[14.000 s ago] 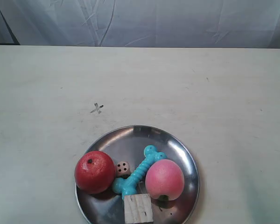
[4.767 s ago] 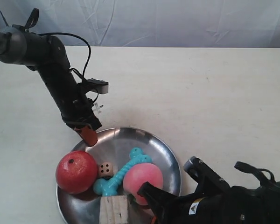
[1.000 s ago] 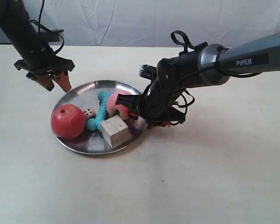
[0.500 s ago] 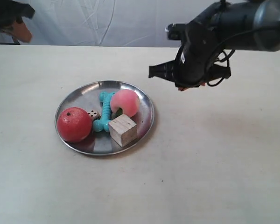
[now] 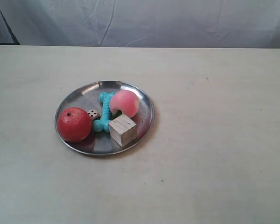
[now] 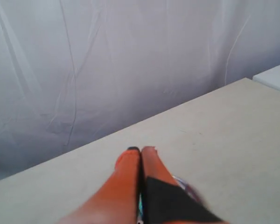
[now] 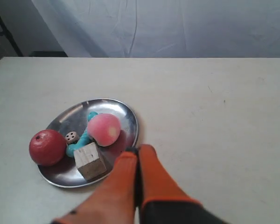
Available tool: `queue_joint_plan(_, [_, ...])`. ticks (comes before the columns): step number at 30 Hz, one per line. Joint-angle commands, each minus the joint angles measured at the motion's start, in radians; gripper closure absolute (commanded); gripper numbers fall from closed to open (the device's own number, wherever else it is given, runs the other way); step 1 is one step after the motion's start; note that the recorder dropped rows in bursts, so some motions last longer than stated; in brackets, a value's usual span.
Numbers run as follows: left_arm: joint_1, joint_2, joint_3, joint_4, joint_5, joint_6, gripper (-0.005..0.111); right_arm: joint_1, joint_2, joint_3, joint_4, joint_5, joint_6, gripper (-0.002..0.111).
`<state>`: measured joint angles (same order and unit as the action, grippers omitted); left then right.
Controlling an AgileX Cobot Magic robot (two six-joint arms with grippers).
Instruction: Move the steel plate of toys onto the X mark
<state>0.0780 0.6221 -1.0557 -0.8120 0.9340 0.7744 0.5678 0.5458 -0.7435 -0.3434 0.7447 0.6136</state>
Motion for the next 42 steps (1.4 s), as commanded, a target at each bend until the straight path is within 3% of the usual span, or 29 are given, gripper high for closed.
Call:
queue_joint_plan(1, [-0.001,-0.189,0.246,0.064,-0.086,0.026,0.107,0.002,-0.159,0.08,0.0,0.037,-0.014,0.108])
queue_joint_plan(7, [-0.001,-0.248,0.446,0.094,-0.022,0.003,0.107,0.002,-0.191,0.091,0.087,0.072,-0.012,0.108])
queue_joint_plan(17, [-0.001,-0.248,0.483,0.214,0.032,0.003,0.107,-0.004,-0.202,0.091,0.083,0.068,-0.012,0.108])
queue_joint_plan(21, [-0.001,-0.248,0.483,0.222,0.032,0.003,0.107,-0.138,-0.231,0.091,0.07,0.051,-0.101,0.108])
queue_joint_plan(23, [-0.001,-0.248,0.483,0.222,0.032,0.003,0.107,-0.249,-0.268,0.091,-0.007,0.034,-0.145,0.108])
queue_joint_plan(27, [-0.001,-0.248,0.483,0.222,0.032,0.003,0.107,-0.498,-0.381,0.091,0.062,0.025,-0.151,0.108])
queue_joint_plan(29, [-0.001,-0.248,0.483,0.222,0.032,0.003,0.107,-0.563,-0.42,0.091,0.078,0.023,-0.15,0.108])
queue_joint_plan(36, [-0.001,-0.248,0.483,0.222,0.032,0.003,0.107,-0.613,-0.448,0.108,0.176,-0.09,-0.264,0.108])
queue_joint_plan(42, [-0.001,-0.248,0.483,0.222,0.032,0.003,0.107,-0.613,-0.424,0.279,0.306,-0.294,-0.414,0.108])
